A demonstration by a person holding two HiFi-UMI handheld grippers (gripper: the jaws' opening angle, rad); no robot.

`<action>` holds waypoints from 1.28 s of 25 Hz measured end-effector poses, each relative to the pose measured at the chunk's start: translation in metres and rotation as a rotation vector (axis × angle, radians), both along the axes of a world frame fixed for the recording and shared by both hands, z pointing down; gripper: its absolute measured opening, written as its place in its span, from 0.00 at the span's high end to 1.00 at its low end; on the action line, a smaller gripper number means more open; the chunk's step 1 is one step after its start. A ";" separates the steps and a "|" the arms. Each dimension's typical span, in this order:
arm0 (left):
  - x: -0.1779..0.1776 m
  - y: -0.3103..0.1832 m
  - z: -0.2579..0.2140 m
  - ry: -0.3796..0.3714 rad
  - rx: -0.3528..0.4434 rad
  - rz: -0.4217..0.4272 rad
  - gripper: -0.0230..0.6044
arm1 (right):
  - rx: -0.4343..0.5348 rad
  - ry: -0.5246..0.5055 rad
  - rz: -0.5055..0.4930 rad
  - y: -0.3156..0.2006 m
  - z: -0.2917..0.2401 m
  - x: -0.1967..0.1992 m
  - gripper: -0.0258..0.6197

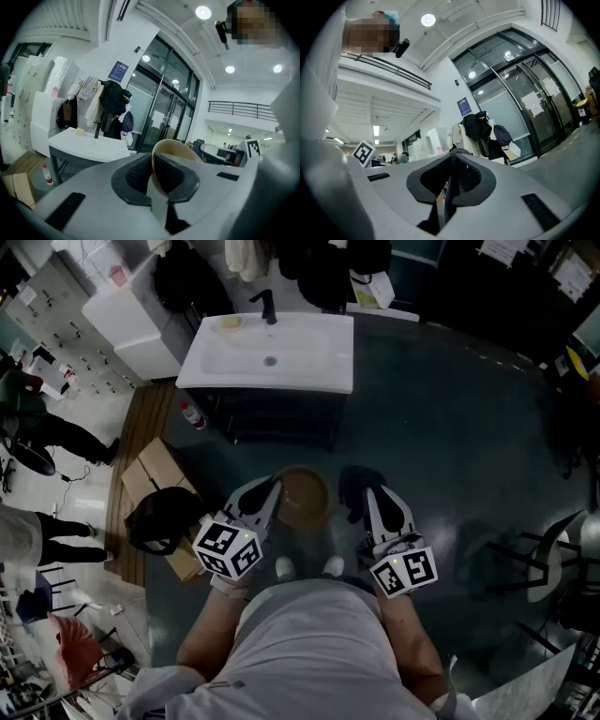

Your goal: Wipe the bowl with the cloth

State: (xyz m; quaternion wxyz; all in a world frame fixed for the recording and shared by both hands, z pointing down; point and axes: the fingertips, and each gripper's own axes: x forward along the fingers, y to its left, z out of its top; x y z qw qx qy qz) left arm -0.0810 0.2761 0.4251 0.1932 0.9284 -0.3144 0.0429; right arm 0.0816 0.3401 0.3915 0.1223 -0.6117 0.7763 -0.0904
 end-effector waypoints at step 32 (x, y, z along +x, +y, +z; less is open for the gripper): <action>0.082 0.008 0.021 -0.052 -0.005 -0.053 0.92 | 0.001 -0.090 -0.037 0.002 0.018 0.096 0.89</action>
